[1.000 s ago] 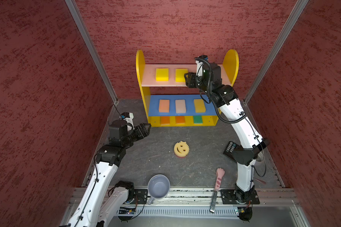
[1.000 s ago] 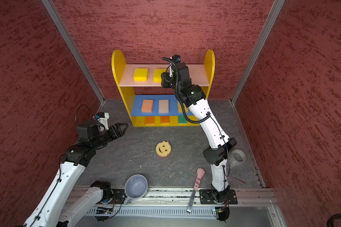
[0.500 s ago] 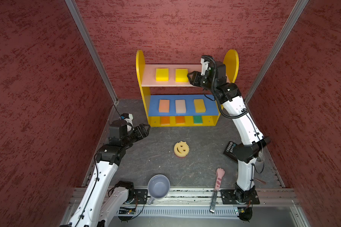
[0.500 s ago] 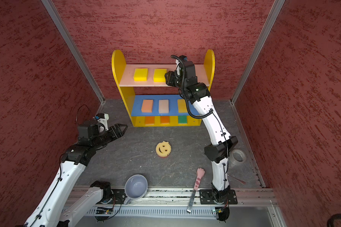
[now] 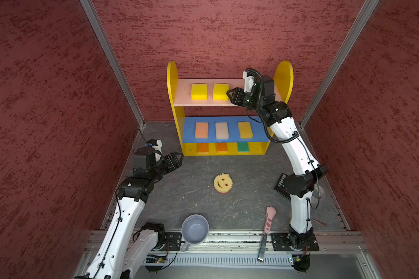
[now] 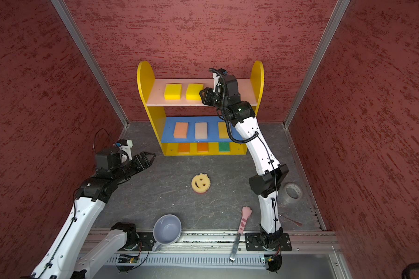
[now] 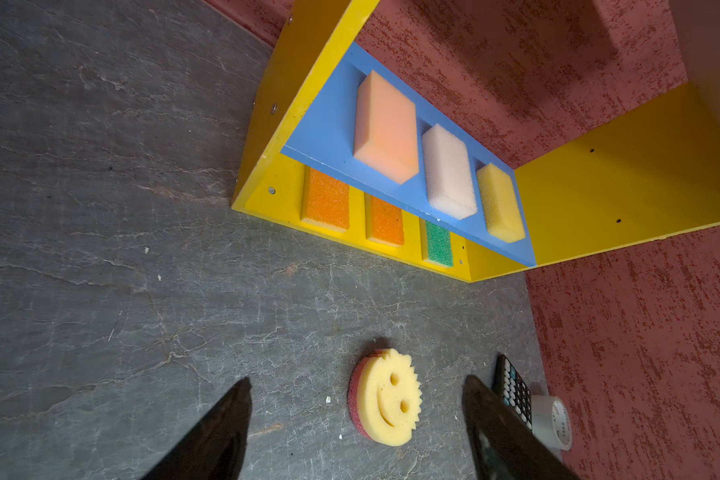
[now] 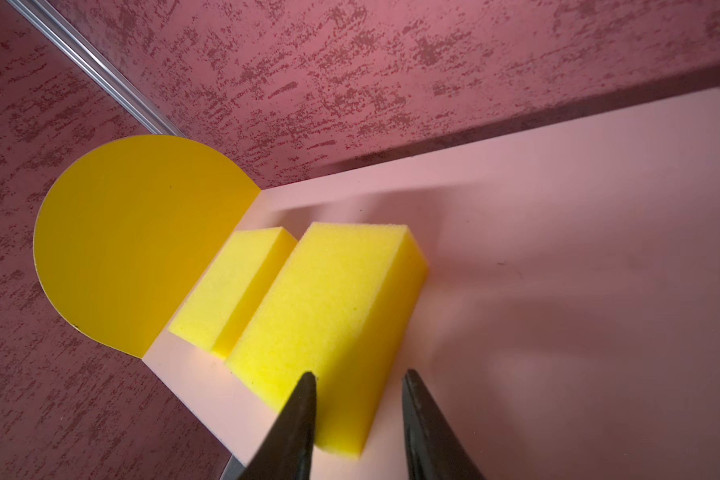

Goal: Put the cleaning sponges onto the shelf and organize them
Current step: 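Push the second yellow sponge square on the pink shelf with the right gripper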

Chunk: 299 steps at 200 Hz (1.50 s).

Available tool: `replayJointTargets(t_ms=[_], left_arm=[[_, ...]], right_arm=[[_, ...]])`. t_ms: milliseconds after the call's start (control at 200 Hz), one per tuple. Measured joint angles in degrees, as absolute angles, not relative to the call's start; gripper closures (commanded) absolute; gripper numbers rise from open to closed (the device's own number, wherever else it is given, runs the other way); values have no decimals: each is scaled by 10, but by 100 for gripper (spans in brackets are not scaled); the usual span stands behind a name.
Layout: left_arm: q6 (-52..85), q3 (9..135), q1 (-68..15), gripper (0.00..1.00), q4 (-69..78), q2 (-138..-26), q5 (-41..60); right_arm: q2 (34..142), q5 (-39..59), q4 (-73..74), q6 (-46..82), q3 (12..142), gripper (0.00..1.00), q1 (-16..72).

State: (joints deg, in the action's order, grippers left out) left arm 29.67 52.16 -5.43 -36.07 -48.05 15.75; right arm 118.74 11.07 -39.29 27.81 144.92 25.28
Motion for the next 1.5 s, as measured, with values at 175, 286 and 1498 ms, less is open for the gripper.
replayJointTargets(t_ms=[175,286,1498], left_arm=[[296,518,-48,20,-361,-480,158],[295,515,-45,20,-362,-480,159],[303,505,-41,23,-333,-523,196]], right_arm=[[1192,118,-385,289,1449,91,252],[1193,122,-383,295,1450,98,252],[1192,261,-426,274,1477,100,195]])
